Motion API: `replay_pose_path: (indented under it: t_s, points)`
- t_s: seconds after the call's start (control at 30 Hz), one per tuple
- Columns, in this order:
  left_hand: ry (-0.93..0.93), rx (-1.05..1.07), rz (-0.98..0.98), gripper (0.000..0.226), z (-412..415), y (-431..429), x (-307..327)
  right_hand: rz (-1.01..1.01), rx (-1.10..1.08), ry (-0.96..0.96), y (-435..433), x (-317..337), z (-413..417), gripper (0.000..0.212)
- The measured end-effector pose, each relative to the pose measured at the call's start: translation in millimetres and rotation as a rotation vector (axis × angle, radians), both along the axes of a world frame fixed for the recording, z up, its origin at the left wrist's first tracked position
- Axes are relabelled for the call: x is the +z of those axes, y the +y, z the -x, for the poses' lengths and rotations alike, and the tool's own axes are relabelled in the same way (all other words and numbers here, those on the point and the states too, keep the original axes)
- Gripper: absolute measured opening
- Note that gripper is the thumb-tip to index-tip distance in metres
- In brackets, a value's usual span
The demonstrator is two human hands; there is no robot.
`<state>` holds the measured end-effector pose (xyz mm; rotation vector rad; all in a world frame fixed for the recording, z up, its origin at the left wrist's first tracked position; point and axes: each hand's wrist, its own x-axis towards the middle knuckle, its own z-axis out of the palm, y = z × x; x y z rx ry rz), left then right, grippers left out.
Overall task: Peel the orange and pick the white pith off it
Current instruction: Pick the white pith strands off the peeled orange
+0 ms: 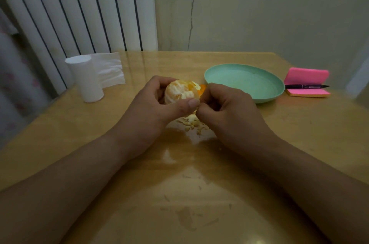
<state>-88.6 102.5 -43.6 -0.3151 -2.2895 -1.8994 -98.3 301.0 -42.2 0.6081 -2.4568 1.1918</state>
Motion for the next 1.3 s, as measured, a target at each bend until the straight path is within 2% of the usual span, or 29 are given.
replay_pose_path:
  t_s: [0.27,0.7,0.97,1.17,1.3]
  points:
    - [-0.161,-0.171,-0.307,0.054,8.5,-4.1,0.0,0.152,0.104,-0.040,1.2,2.2,-0.9,0.013]
    - [-0.293,-0.255,-0.487,0.043,7.7,-8.0,4.8,0.259,0.169,-0.173,4.9,6.4,1.7,0.014]
    - [-0.389,-0.284,-0.566,0.059,8.1,-5.0,7.8,0.287,0.168,-0.172,5.1,6.4,2.3,0.015]
    - [-0.424,-0.361,-0.546,0.054,5.8,-3.3,7.9,0.285,0.167,-0.171,4.9,5.7,2.4,0.017]
    - [-0.413,-0.377,-0.571,0.043,4.5,-3.3,5.8,0.287,0.176,-0.172,6.4,5.2,3.1,0.014]
